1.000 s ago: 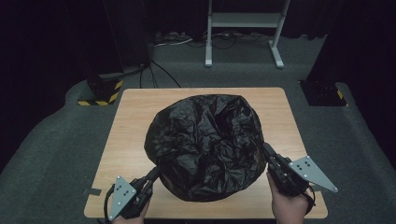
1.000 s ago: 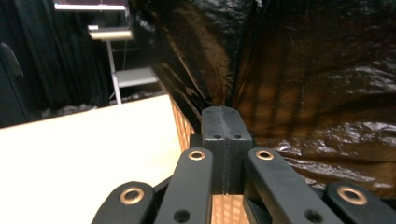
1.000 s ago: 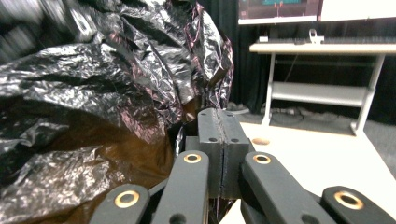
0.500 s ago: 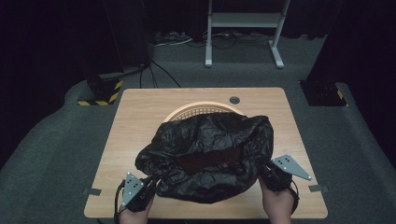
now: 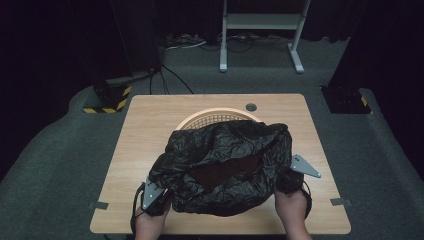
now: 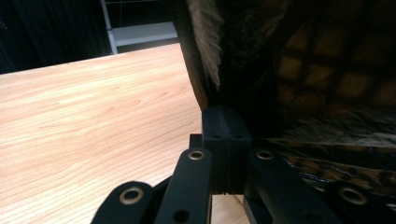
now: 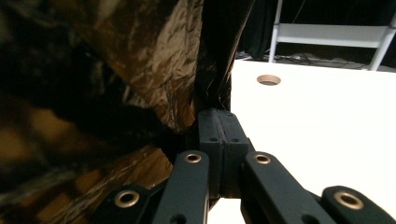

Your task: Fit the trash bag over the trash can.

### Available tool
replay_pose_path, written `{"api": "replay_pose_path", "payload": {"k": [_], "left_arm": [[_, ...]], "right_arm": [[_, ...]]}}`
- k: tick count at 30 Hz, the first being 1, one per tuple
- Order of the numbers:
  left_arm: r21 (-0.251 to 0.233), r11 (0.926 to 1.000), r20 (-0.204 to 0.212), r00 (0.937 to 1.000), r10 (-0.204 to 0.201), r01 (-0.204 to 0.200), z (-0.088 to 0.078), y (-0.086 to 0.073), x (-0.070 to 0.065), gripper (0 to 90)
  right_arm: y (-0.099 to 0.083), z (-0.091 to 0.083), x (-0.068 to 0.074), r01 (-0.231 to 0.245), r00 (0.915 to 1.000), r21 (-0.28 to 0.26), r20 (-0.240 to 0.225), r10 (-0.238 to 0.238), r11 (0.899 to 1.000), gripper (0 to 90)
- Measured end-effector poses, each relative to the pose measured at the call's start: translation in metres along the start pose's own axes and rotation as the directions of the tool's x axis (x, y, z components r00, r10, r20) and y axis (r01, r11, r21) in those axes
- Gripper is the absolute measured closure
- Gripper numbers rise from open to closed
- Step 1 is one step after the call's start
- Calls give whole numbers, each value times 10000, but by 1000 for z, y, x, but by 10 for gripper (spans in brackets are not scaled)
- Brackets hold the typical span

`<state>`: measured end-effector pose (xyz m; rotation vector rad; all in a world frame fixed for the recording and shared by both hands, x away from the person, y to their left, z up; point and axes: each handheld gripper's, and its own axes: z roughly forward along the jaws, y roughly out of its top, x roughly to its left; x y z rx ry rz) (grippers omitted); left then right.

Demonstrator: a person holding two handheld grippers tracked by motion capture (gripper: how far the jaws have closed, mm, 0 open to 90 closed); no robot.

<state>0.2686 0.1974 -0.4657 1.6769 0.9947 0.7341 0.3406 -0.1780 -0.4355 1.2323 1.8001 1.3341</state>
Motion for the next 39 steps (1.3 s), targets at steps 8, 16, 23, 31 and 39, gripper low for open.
{"api": "replay_pose_path", "payload": {"k": [8, 16, 23, 31, 39], "left_arm": [[-1093, 9923, -758, 9958, 506, -588, -43, 8, -6, 406], [-2651, 9635, -2252, 9740, -246, -370, -65, 9, 12, 353], [-1567, 9860, -2009, 9793, 239, -562, 0, 29, 31, 391], [-1460, 9888, -1275, 9917, 134, -321, 7, 18, 6, 461], [-2330, 9675, -2181, 9748, 463, -981, -30, 8, 4, 435]], "right_arm": [[1, -47, -4, 19, 9980, -1369, 628, 68, 9906, 435], [-2, -88, 9, 604, 9932, -2546, 1118, -327, 9651, 328], [-20, -82, 32, 1028, 9920, -2221, 949, -835, 9696, 315], [-10, -54, 26, 1040, 9920, -1943, 908, -876, 9754, 332], [7, -42, -11, 774, 9881, -1920, 1454, -497, 9783, 304]]}}
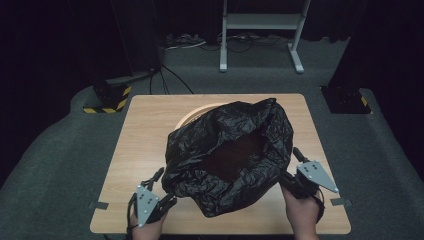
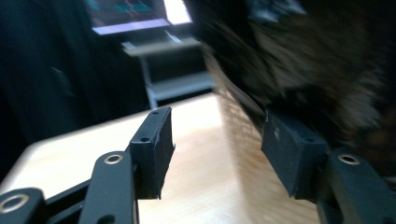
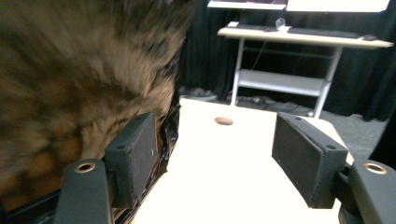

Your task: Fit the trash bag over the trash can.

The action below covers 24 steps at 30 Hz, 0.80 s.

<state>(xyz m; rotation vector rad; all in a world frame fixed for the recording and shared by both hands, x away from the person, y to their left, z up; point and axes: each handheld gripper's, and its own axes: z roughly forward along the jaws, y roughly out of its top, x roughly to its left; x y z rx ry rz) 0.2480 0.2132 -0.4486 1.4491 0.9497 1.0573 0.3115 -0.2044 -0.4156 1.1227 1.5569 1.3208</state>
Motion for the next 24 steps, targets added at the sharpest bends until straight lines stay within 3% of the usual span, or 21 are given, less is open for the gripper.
{"api": "replay_pose_path", "payload": {"k": [2, 3, 5, 8, 9, 12, 14, 18, 23, 24], "left_arm": [[-14, 9980, -503, 9967, -635, 635, 8, 4, 21, 441], [-35, 9972, -601, 9954, -742, 742, 16, 6, 29, 449], [231, 9983, -731, 9960, -513, 531, 42, 12, 39, 449], [930, 9951, -324, 9990, -303, 332, 82, 16, 39, 442], [1052, 9938, 0, 9993, -369, 367, 97, 15, 35, 447], [1259, 9908, 593, 9965, -581, 503, 116, 10, 24, 455], [1042, 9931, 993, 9930, -635, 531, 116, 9, 16, 464], [698, 9965, 1066, 9928, -542, 469, 99, 8, 5, 505], [455, 9983, 1218, 9916, -430, 377, 66, 6, -10, 503], [455, 9983, 1218, 9916, -430, 377, 66, 6, -10, 504]], "right_arm": [[-1, -16, -2, 18, 9999, -225, 119, -16, 9997, 292], [-2, -27, -1, 76, 9998, -283, 160, -71, 9996, 286], [-5, -41, 3, 53, 9999, -398, 123, -49, 9992, 280], [-9, -51, 14, 123, 9999, -308, -30, -124, 9994, 274], [-9, -52, 17, 108, 9999, -312, -90, -111, 9995, 274], [-10, -50, 28, 51, 9993, -255, -378, -61, 9997, 273], [-12, -48, 36, 183, 9984, -236, -538, -195, 9996, 273], [-14, -42, 40, 325, 9978, -233, -566, -337, 9992, 282], [-9, -20, 18, 202, 9997, -250, -162, -206, 9995, 286], [-7, -13, 13, 183, 9998, -276, -105, -186, 9995, 287]]}}
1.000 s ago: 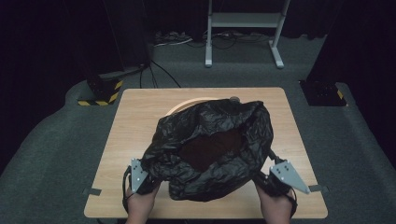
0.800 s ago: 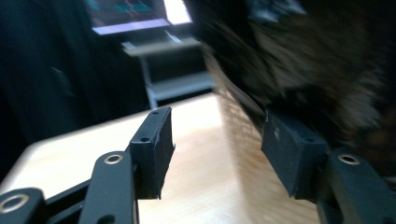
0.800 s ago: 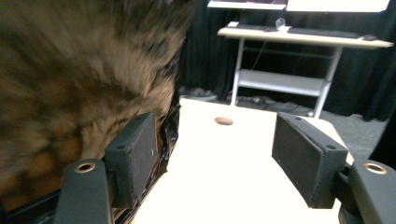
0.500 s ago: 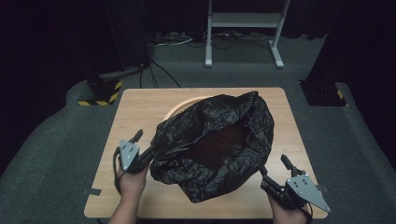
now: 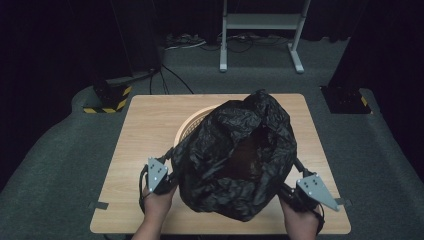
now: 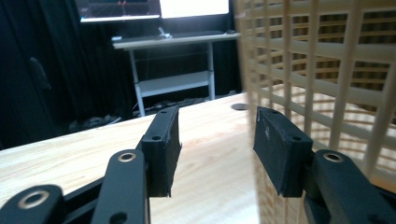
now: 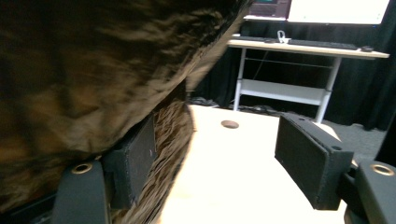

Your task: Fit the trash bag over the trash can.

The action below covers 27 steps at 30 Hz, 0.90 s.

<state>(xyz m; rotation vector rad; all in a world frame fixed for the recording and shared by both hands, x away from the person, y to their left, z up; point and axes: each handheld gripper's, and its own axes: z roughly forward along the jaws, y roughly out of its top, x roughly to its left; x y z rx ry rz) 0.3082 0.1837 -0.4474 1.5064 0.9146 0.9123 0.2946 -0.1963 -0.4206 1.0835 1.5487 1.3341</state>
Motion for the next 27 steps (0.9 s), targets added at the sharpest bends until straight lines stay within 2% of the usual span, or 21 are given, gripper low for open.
{"api": "replay_pose_path", "payload": {"k": [2, 3, 5, 6, 8, 10, 11, 12, 13, 14, 15, 16, 17, 18, 19, 21, 24, 27], "left_arm": [[-128, 9999, 274, 9996, 61, -58, -21, -3, -15, 495], [-252, 9997, 254, 9997, 58, -52, -31, -4, -20, 475], [-358, 9994, -17, 10000, -15, 14, -46, 1, -21, 474], [-622, 9977, -120, 9996, -266, 258, -55, 6, -20, 466], [-1349, 9889, -283, 9974, -661, 617, -74, 23, -14, 455], [-2023, 9758, -188, 9959, -888, 831, -87, 41, -14, 438], [-2418, 9673, -74, 9967, -809, 768, -94, 54, -18, 428], [-2657, 9620, 52, 9980, -630, 622, -97, 62, -23, 415], [-2738, 9602, 189, 9985, -519, 551, -97, 67, -27, 402], [-2735, 9608, 402, 9985, -362, 459, -96, 72, -32, 386], [-2735, 9608, 402, 9985, -362, 459, -96, 72, -32, 380], [-2342, 9720, 621, 9981, -35, 180, -88, 77, -43, 381], [-2034, 9791, 724, 9973, 92, 57, -82, 77, -47, 389], [-2034, 9791, 724, 9973, 92, 57, -82, 77, -47, 420], [-1817, 9831, 1144, 9934, -9, 218, -77, 77, -49, 486], [-1626, 9862, 1307, 9914, -94, 308, -76, 79, -50, 538], [-1501, 9871, 1735, 9844, -288, 553, -76, 80, -50, 672], [-1418, 9885, 1852, 9824, -255, 524, -74, 81, -51, 826]], "right_arm": [[2, 14, -11, 50, 10000, 78, 73, -51, 10000, 288], [3, 21, -16, 76, 9999, 144, 83, -77, 9999, 285], [4, 30, -25, 143, 9990, 352, 410, -158, 9993, 285], [4, 29, -28, 39, 9986, 391, 524, -59, 9992, 285], [4, 21, -30, -214, 9976, 238, 659, 198, 9995, 287], [1, 10, -29, -214, 9970, 105, 743, 205, 9997, 287], [1, 6, -28, -220, 9969, 91, 752, 213, 9997, 287], [-1, 1, -26, -231, 9967, 23, 774, 229, 9997, 287], [-2, -3, -25, -292, 9965, -7, 783, 292, 9996, 287], [-3, -5, -24, -360, 9962, -32, 795, 362, 9993, 287], [-3, -5, -24, -360, 9962, -32, 795, 362, 9993, 287], [-5, -12, -22, -646, 9951, -69, 747, 649, 9979, 287], [-6, -14, -21, -695, 9949, -65, 726, 698, 9976, 287], [-6, -14, -21, -695, 9949, -65, 726, 698, 9976, 287], [-6, -19, -17, -791, 9950, -152, 601, 798, 9968, 287], [-7, -21, -15, -670, 9962, -164, 548, 678, 9976, 287], [-8, -23, -14, -718, 9961, -175, 494, 726, 9973, 287], [-9, -24, -15, -808, 9954, -215, 492, 818, 9965, 287]]}}
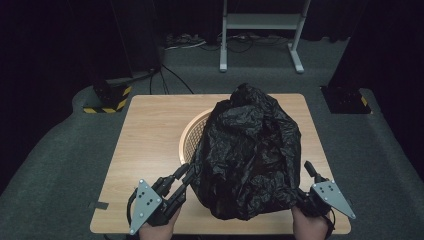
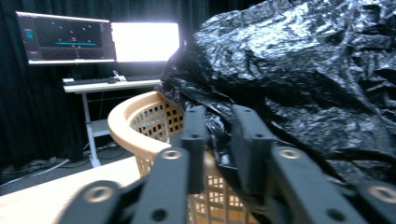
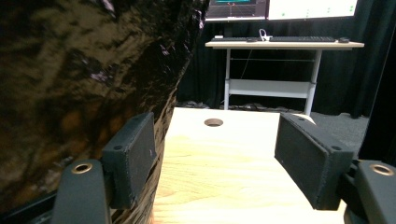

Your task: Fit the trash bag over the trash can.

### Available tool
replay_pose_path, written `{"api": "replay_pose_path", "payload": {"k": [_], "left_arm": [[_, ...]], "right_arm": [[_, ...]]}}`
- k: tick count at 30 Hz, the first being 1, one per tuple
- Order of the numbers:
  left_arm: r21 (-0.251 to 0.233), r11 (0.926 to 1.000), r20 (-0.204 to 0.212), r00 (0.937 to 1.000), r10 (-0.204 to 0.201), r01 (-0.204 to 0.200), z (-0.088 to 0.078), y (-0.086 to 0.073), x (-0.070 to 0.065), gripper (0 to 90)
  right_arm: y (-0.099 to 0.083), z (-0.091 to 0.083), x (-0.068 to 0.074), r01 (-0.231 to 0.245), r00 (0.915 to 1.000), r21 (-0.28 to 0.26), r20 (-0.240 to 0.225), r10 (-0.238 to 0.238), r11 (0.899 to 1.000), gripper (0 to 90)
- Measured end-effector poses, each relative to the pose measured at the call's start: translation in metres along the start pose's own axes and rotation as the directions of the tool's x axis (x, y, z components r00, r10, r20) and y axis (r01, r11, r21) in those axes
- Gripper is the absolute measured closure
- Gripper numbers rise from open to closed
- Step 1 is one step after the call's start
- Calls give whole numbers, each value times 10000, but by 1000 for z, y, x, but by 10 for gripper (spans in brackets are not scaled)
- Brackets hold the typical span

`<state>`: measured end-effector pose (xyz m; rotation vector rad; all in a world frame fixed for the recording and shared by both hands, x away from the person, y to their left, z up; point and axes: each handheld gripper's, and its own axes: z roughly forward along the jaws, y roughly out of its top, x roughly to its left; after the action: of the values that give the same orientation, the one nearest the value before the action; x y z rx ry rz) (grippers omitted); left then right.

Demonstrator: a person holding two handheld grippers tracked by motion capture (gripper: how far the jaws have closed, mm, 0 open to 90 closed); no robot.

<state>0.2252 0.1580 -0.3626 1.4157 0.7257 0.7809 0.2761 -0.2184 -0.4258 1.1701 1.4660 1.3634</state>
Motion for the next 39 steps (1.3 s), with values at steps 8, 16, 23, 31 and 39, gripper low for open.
{"api": "replay_pose_path", "payload": {"k": [8, 16, 23, 31, 39], "left_arm": [[-509, 9977, -1234, 9916, 379, -444, -3, 10, 7, 898], [394, 9970, -2847, 9572, -520, 659, 14, -40, 52, 898], [2828, 9549, -2261, 9738, -248, 900, 49, -109, 53, 898], [4928, 8697, -1119, 9932, 328, 268, 56, -158, 37, 894], [3914, 9198, -1858, 9813, 494, 278, 35, -133, 45, 715]], "right_arm": [[-4, 1, 5, 179, 9998, 93, -89, -179, 9998, 289], [-11, 9, 13, 336, 9990, 397, -312, -324, 9986, 299], [-15, 11, 14, 439, 9984, 546, -367, -419, 9975, 299], [-18, 11, 10, 506, 9984, 672, -286, -488, 9965, 298], [-5, -13, -2, 242, 9996, 239, -163, -238, 9994, 295]]}}
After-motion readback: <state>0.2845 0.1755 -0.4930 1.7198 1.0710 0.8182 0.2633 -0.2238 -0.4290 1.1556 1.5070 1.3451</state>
